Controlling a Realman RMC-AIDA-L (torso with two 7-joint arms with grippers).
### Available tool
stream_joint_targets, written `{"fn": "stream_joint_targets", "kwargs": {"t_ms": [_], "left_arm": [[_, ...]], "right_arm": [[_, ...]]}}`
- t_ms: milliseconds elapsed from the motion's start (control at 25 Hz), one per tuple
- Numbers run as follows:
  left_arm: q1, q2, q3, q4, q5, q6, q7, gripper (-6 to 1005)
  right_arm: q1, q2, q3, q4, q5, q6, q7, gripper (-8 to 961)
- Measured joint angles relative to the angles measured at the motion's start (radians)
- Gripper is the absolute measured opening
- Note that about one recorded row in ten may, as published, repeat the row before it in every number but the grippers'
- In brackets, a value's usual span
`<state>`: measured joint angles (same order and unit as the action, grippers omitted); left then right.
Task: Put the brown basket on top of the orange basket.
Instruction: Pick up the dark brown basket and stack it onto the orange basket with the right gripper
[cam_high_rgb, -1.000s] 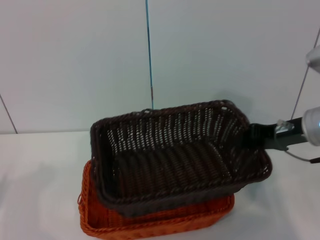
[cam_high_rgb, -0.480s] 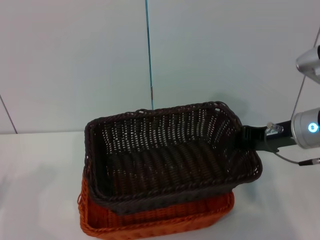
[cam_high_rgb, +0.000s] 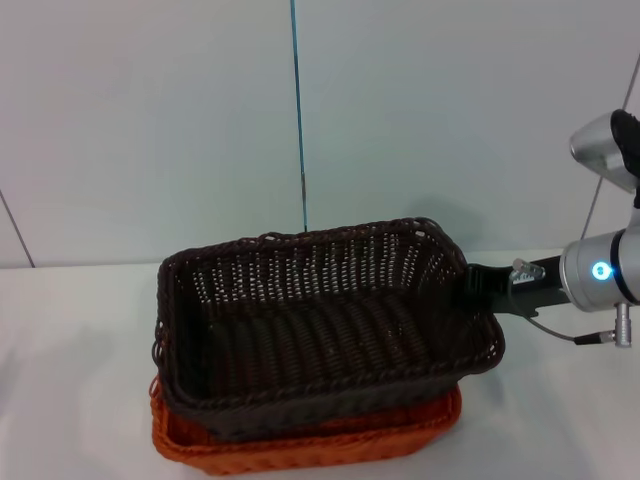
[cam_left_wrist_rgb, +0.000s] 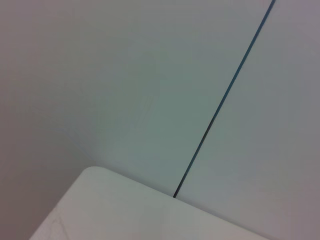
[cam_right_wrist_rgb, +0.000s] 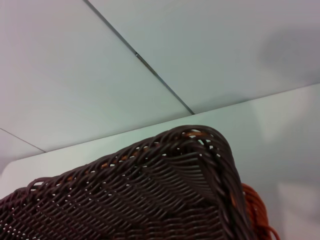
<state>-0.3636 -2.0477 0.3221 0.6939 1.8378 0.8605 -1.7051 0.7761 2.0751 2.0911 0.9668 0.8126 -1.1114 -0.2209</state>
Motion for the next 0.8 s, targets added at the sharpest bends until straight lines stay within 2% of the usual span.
{"fn": "stream_joint_targets", "kwargs": {"t_ms": [800], "left_arm": [[0.001,0.000,0.000,0.000,0.000,0.000,-0.002,877]], "right_arm": [[-0.003,0.000,-0.010,0.046,0.022,-0.022,0.002,177]]}}
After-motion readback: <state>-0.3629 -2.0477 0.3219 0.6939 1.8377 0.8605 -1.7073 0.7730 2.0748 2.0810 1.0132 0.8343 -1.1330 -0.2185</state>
